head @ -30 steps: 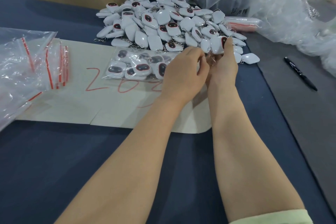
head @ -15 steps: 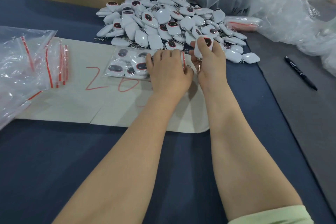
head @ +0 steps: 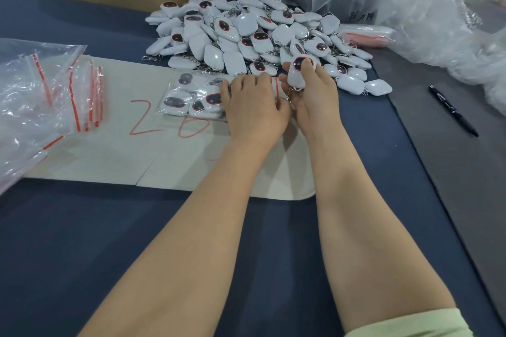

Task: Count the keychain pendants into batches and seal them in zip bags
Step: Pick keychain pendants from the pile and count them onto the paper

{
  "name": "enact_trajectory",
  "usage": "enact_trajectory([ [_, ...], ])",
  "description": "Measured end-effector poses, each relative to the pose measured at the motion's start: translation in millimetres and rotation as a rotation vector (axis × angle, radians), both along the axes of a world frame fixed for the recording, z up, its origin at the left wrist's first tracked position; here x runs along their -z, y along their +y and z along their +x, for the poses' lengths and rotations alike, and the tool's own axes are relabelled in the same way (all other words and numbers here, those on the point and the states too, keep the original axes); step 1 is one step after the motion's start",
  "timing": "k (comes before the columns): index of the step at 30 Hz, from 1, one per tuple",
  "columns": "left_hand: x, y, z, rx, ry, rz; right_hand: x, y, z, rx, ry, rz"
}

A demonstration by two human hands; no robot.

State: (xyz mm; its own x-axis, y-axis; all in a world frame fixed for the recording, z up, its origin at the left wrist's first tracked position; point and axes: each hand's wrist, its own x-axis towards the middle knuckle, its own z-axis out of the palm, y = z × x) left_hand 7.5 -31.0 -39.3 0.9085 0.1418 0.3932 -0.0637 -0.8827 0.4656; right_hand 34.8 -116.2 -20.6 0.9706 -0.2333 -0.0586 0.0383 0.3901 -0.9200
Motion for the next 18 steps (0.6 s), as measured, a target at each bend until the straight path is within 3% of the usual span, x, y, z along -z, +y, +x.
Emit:
enact_trajectory([
  [7,1,0,1,-0.015,-0.015,-0.023,3,0,1,-0.016,0.002,-0.061],
  [12,-7,3,1,-0.045,-0.064,-0.111,-1,1,2,0.069,-0.058,-0.398],
  [18,-17,14,1,-0.081,-0.046,-0.283,-17,9,-1,0.079,-0.11,-0.62],
])
